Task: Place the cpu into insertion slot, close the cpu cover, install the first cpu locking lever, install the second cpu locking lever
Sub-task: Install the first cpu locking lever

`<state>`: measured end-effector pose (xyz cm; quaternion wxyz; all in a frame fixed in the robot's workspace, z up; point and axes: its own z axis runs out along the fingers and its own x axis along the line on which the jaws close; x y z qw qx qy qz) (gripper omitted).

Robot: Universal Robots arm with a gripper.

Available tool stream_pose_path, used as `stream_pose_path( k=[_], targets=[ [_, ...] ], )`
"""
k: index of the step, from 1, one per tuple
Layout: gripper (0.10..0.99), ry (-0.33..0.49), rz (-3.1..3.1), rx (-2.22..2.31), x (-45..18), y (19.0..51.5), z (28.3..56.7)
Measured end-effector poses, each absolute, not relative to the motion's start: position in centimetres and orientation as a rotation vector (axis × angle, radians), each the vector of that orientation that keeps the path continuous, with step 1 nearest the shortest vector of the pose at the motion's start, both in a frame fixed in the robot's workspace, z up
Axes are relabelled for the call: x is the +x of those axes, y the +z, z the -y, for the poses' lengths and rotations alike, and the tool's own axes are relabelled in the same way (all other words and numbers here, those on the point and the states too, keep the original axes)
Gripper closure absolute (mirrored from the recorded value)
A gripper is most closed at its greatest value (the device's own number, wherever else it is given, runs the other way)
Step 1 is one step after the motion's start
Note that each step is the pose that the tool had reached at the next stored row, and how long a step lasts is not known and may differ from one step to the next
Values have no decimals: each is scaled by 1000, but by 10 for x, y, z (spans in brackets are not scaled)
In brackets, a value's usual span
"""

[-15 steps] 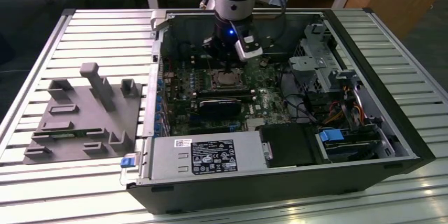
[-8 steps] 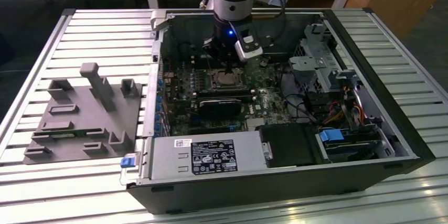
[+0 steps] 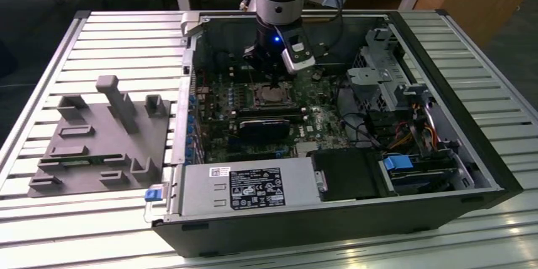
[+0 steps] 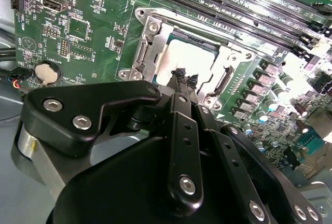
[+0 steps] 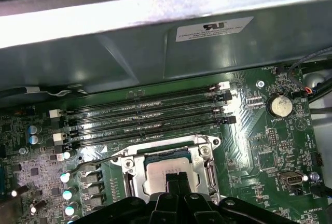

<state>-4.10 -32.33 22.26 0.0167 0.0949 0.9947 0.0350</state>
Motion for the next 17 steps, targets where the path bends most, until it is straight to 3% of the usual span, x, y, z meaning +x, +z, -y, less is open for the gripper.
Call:
stream_pose_path(
  k=[17],
  targets=[
    [980, 109, -3092, 295, -41, 251, 323]
  ],
)
